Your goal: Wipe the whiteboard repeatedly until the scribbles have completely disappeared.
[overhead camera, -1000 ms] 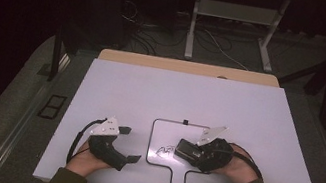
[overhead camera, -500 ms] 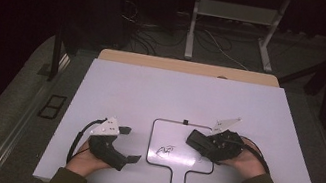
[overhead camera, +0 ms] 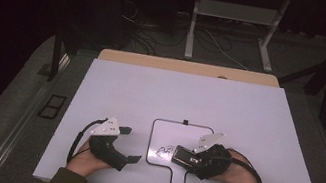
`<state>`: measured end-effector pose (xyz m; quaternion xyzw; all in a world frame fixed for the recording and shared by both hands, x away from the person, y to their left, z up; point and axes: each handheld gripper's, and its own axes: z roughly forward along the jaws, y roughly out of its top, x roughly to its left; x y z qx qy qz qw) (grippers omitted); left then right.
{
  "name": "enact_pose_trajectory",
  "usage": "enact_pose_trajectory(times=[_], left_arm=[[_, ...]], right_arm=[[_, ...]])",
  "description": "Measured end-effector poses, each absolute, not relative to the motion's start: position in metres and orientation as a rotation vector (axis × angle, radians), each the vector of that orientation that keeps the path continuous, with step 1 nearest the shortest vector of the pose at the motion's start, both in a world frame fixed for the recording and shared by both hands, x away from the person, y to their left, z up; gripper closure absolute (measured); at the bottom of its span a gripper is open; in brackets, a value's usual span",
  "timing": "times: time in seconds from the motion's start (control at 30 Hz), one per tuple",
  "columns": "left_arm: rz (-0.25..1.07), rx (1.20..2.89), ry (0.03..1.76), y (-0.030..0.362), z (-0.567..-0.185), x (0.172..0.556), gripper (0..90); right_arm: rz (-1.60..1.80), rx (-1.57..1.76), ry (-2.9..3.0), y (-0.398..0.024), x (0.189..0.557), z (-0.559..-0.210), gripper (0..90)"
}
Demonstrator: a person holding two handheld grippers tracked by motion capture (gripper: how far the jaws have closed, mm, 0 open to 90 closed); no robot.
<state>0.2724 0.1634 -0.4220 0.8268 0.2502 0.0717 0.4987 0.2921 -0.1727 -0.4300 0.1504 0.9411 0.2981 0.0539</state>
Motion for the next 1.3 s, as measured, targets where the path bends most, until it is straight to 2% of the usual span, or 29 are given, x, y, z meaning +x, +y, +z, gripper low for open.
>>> enact_pose_trajectory(times=[0.63, 0.87, 1.2, 1.3], left_arm=[[0.172, 2.0, 0.606, 0.163, -0.422, 0.272, 0.0], [0.171, 2.001, 0.605, 0.163, -0.422, 0.272, 0.0], [0.174, 2.001, 0.604, 0.164, -0.422, 0.272, 0.0], [0.174, 2.001, 0.603, 0.164, -0.421, 0.272, 0.0]], right_arm=[[0.908, 0.781, 2.738, -0.22, 0.339, -0.433, 38.8], [0.889, 0.738, 2.751, -0.214, 0.333, -0.432, 38.8], [0.916, 0.501, 2.856, -0.176, 0.296, -0.431, 38.8], [0.914, 0.5, 2.857, -0.178, 0.298, -0.431, 38.8]])
